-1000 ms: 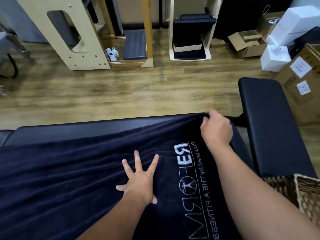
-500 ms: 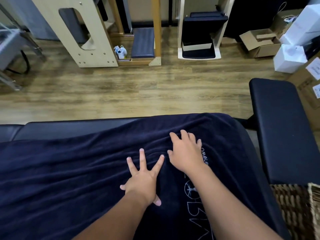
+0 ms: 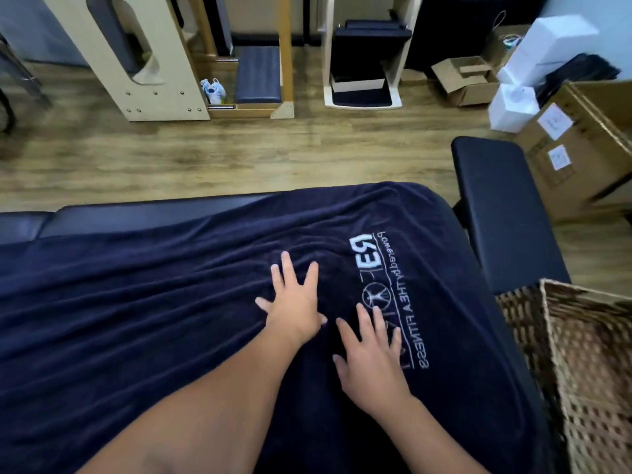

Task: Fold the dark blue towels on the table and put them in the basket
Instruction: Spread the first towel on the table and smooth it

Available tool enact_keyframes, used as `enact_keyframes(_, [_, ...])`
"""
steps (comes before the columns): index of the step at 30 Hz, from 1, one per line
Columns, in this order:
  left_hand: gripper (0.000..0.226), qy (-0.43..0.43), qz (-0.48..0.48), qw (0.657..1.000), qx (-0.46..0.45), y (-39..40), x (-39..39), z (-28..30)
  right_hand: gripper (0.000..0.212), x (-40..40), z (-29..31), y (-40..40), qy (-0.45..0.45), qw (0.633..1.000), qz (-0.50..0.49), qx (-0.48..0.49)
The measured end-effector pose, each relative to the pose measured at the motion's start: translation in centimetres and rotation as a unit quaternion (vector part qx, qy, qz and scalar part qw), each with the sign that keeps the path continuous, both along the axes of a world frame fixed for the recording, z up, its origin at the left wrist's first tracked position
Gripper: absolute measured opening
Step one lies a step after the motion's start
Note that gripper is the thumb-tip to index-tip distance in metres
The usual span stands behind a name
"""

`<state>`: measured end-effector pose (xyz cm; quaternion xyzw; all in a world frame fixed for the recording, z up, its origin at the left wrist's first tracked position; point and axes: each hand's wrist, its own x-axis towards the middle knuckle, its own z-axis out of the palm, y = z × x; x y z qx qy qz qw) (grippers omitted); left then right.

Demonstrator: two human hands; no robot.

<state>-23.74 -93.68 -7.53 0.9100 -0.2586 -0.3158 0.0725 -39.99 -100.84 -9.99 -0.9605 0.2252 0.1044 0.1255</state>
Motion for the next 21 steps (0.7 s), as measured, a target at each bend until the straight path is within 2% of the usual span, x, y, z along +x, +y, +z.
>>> enact_keyframes(3, [0.059, -0.049, -0.051, 0.992, -0.100, 5.5, -2.7, -0.8, 0.063, -2.8, 1.0, 2.4, 0.033, 0.999, -0.005, 0.010])
enact_keyframes(7, [0.030, -0.132, -0.142, 0.970, -0.145, 15.1, -5.3, -1.4, 0.056, -6.9, 1.3, 6.0, 0.024, 1.000, 0.015, -0.010])
enact_keyframes(10, [0.030, -0.184, -0.180, 0.958, -0.125, 21.4, -7.9, -1.4, 0.044, -9.8, 1.2, 9.3, -0.044, 0.998, 0.034, -0.012])
enact_keyframes(13, [0.029, -0.140, -0.239, 0.956, -0.094, 25.5, -10.1, -1.0, 0.032, -12.4, 0.9, 12.3, -0.107, 0.993, 0.042, -0.027])
enact_keyframes(15, [0.041, -0.123, -0.258, 0.956, -0.064, 27.5, -11.3, -0.6, 0.037, -13.6, 0.7, 13.8, -0.098, 0.993, 0.049, -0.044])
enact_keyframes(18, [0.034, -0.110, -0.265, 0.958, -0.027, 29.2, -11.9, -0.3, 0.043, -14.0, 0.9, 14.5, -0.073, 0.995, 0.023, -0.065])
enact_keyframes(21, [0.037, -0.173, -0.249, 0.953, 0.012, 29.8, -11.6, -0.7, 0.041, -14.0, 1.3, 14.1, -0.041, 0.994, -0.001, -0.099])
